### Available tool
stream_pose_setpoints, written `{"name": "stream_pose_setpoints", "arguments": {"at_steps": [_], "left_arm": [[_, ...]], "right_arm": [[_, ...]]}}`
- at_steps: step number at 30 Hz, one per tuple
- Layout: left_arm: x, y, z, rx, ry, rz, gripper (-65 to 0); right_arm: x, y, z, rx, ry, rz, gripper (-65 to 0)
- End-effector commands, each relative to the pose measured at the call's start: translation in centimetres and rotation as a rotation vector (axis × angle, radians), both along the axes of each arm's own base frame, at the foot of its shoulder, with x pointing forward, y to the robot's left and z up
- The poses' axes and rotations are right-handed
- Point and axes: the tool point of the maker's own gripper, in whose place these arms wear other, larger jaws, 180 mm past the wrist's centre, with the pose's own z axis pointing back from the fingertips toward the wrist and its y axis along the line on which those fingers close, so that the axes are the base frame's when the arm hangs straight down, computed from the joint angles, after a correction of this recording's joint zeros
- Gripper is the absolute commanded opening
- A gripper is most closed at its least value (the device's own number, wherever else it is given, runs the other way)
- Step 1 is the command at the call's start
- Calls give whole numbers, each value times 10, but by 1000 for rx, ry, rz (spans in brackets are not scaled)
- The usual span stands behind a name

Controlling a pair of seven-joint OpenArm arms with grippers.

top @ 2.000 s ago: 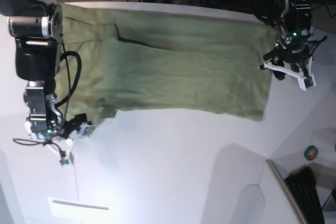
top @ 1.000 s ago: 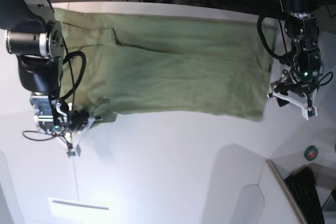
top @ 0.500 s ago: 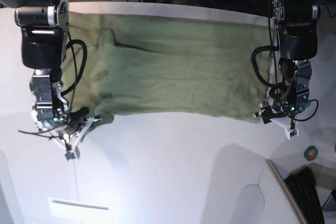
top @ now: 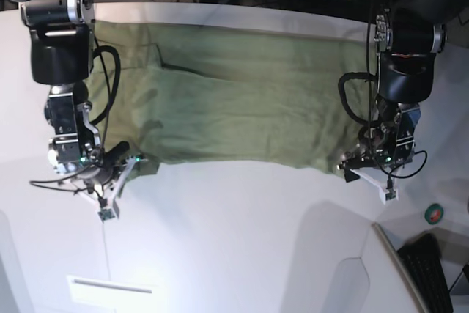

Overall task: Layout the t-shirt on the table in an organized manner, then fold the t-shirt properly
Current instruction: 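Move both grippers to the shirt's hem-side edge and grasp it, then lift the hem edge with both grippers and fold it toward the collar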

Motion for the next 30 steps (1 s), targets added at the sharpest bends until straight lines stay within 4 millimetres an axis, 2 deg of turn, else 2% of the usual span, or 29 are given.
{"name": "stream_pose_setpoints", "arguments": {"at_steps": [1,5,7,9,12,17,19,23,30], "left_arm": [[10,-6,7,-9,-14,-18,-143],[11,-12,6,-26,-14,-14,-166],[12,-8,9,-17,-18,-11,-201],[15,-6,15,-8,-37,-11,-209],[7,15,21,32,-28,34,-206],[19,6,49,37,-91,-5,-202],[24,3,55,36,-108,-10,-153],[28,0,54,28,-106,-10,-77],[30,8,33,15,-57,4,-79]], "right_arm": [[18,0,20,4,-65,1,-650],[18,-2,20,1,-65,0,-650],[18,-4,20,-2,-65,-1,-650],[18,-5,20,-4,-65,-1,-650],[18,-5,20,-4,-65,-1,-650],[18,-4,20,-3,-66,-1,-650],[18,-4,21,-3,-68,-1,-650],[19,-4,21,-1,-69,-1,-650],[19,-1,21,3,-69,1,-650]]}}
